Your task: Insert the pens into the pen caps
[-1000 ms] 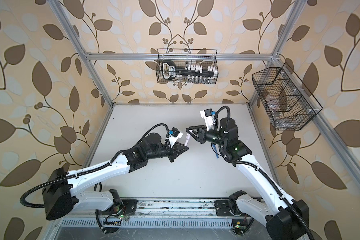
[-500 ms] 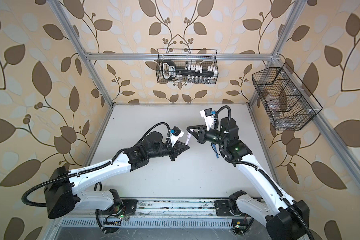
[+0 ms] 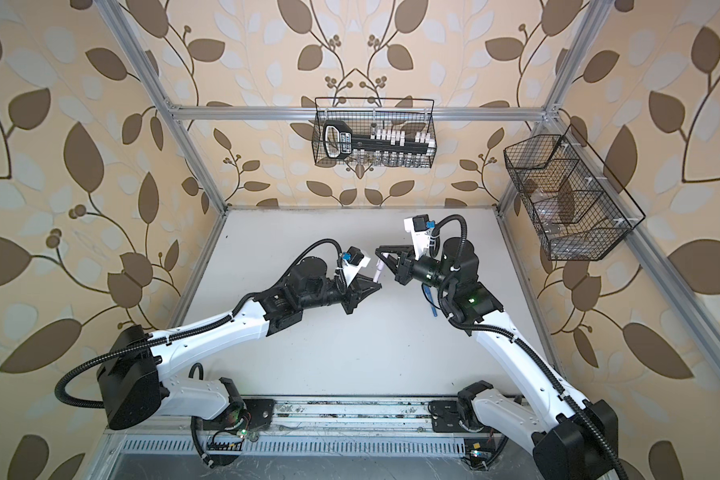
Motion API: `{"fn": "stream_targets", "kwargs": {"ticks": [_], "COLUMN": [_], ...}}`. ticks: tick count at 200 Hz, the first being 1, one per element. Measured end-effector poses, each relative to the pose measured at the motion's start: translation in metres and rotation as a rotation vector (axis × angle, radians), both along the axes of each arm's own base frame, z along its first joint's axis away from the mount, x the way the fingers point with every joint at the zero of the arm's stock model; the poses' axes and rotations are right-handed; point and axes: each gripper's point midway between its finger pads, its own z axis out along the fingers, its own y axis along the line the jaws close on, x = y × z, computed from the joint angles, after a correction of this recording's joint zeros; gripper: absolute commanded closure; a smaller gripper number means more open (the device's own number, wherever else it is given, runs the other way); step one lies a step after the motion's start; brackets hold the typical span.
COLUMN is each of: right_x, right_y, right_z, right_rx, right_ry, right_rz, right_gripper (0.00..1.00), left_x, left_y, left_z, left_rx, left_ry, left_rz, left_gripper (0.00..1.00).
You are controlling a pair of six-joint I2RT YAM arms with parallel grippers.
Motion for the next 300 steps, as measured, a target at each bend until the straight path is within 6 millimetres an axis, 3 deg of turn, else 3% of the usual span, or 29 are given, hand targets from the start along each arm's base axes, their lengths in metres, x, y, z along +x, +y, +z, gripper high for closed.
{"fn": "stream_targets", "kwargs": {"ticks": [117,125,145,157,181,203,238,274,300], "right_x": [0.004,0.003,-0.003,-0.006,-0.018,-0.029,-0.039,-0.045,-0.044], "right_y": [0.018,0.016,0.005,-0.003,-0.017,-0.022,-0.016,0.012,0.021], "right_z": [0.003,0.004,0.007,0.01,0.002,0.006,-0.001,-0.024,-0.022], "right_rx": [0.016,0.016,0.018,0.021,0.001,0.004,0.012,-0.045,-0.06], "right_ry": [-0.093,-0.091,-0.071,-0.058,0.009,0.005,0.023,0.092,0.093], "right_rz": [0.017,0.014,0.012,0.005,0.006,0.01,0.045,0.137,0.163], "right_gripper": [1.0,0.92,0.88,0.67,0.5,0.48,0.43,0.4,0.39], "left_x": [0.006,0.004,-0.002,-0.006,0.011,0.013,-0.014,-0.026,-0.027], "left_y": [0.016,0.015,0.014,0.014,0.033,0.047,0.031,0.025,0.026], "left_z": [0.004,0.005,0.009,0.012,0.033,0.03,-0.004,0.001,0.004], "left_rx": [-0.043,-0.046,-0.055,-0.063,-0.136,-0.173,-0.127,-0.134,-0.14], "left_ry": [0.042,0.042,0.038,0.034,0.006,0.013,0.108,0.106,0.103], "left_rz": [-0.088,-0.098,-0.132,-0.152,-0.045,0.022,-0.008,-0.028,-0.03], "left_gripper": [1.0,1.0,1.0,1.0,1.0,1.0,1.0,1.0,1.0]}}
